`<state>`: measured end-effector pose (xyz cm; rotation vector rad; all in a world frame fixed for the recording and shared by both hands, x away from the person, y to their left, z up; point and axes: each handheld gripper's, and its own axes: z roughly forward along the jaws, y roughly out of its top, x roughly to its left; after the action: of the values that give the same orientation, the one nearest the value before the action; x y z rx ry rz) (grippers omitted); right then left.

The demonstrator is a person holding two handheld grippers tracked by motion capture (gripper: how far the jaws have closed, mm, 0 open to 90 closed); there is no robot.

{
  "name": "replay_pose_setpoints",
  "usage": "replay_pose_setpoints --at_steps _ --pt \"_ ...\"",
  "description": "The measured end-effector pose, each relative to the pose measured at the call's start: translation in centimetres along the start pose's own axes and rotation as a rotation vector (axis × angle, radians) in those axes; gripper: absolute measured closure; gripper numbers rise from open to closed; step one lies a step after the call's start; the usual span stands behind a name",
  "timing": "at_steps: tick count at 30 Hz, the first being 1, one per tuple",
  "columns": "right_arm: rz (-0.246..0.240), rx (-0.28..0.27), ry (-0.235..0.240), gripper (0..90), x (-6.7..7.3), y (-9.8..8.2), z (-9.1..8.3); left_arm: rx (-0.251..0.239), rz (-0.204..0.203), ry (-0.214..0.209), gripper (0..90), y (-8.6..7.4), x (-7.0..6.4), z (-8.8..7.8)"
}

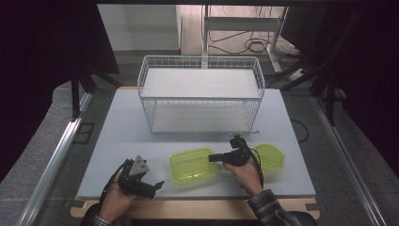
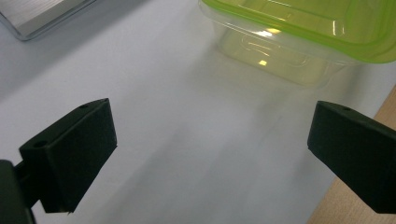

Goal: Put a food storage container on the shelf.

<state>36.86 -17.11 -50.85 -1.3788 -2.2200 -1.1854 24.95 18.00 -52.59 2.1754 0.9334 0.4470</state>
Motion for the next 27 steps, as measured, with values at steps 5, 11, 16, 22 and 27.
replay_pose_setpoints --at_steps 5,11,16,22,27 --pt "0.049 0.010 0.085 79.1 -0.3 0.1 0.0 -0.004 -0.002 0.004 1.0 0.0 0.0 0.0" --pt "0.003 -0.001 0.075 79.5 0.4 0.4 -0.4 -0.005 -0.003 0.006 1.0 0.0 0.2 -0.2" --pt "0.010 -0.039 0.090 79.5 0.4 0.8 -1.2 -0.006 -0.015 0.010 1.0 -0.1 0.3 -0.2" --pt "0.023 -0.067 0.120 79.4 0.5 1.2 -2.0 -0.001 -0.020 0.015 1.1 -0.1 0.4 -0.2" --pt "0.014 -0.090 0.127 79.4 0.7 2.0 -2.9 -0.003 -0.025 0.017 1.1 -0.1 0.4 -0.2"
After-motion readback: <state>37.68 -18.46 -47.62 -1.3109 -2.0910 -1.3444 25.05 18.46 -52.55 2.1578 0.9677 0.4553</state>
